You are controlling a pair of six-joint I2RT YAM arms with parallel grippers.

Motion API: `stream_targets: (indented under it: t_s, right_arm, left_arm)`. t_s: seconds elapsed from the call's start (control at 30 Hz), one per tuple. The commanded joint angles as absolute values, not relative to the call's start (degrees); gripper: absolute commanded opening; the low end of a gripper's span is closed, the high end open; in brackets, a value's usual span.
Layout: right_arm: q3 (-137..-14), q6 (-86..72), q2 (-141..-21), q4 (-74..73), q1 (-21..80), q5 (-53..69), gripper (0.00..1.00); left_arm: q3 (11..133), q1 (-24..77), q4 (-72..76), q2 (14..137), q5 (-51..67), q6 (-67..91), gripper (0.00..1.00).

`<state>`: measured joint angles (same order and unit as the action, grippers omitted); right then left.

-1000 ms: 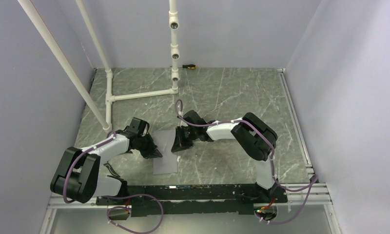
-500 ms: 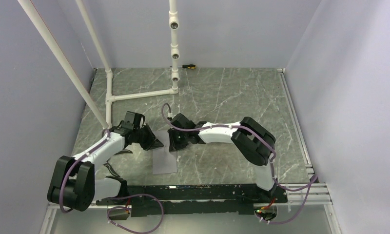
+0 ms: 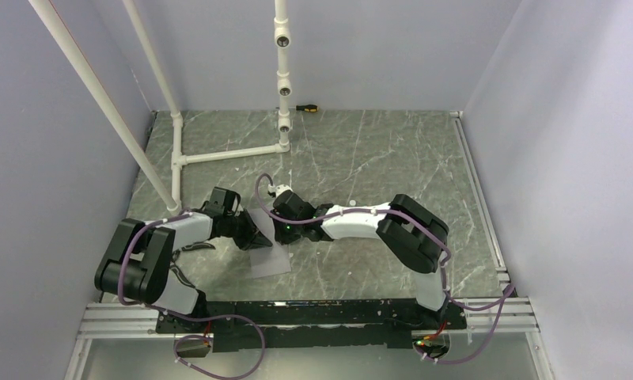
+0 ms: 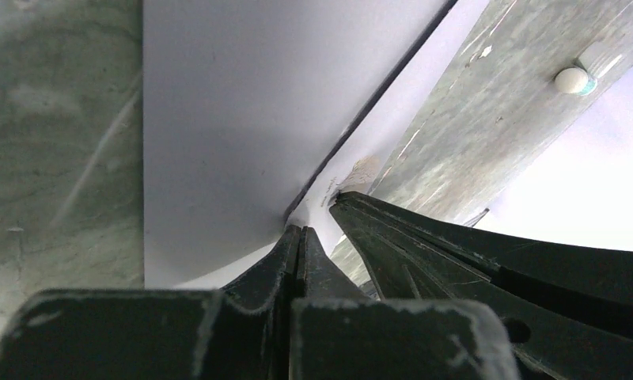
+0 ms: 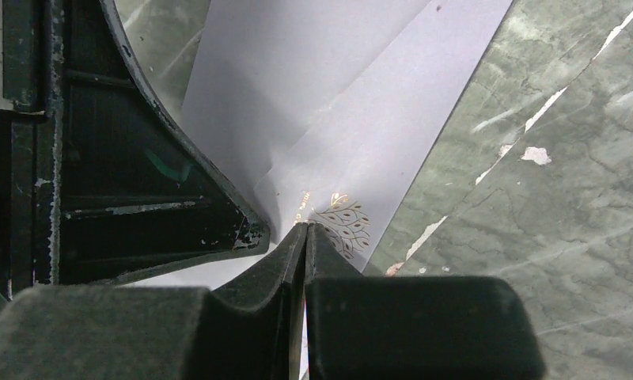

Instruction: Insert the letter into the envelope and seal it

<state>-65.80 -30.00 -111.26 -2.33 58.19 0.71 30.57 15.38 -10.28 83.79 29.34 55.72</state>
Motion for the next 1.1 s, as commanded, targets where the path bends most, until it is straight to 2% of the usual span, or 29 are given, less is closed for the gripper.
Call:
stream_targets:
  t_s: [0.0,0.3,0.37,0.5,0.9,1.07]
  right_arm:
    - [-62.7,-27.2,-113.5,-8.8,57.1,-6.7,0.07]
    - [-63.3,-21.1,-110.3,-6.9,57.6,-4.6,0.10]
    - [-65.5,-16.1,-110.9,-7.2,58.5,-2.0,0.12]
    - [-71.8,-10.9,-115.0,-12.1,60.8,-5.6,0.14]
    - [-81.7,-18.7,-122.1,-21.2,61.9,-11.6,0.25]
    - [-78.0,-18.4,-120.4,-18.3,61.9,-10.9,0.24]
  left_arm:
    - [28.9,14.7,-12.1,84.2,26.0,54.0,0.03]
    - [22.1,11.8,-5.8,88.0,28.3,57.0,0.02]
    - [22.1,11.4,-6.6,88.7,28.4,56.9,0.03]
    - [21.8,10.0,-7.1,89.7,29.5,55.9,0.02]
    - [19.9,8.9,-5.1,90.4,32.3,54.9,0.02]
    - [21.2,7.5,-4.5,84.8,36.8,54.8,0.02]
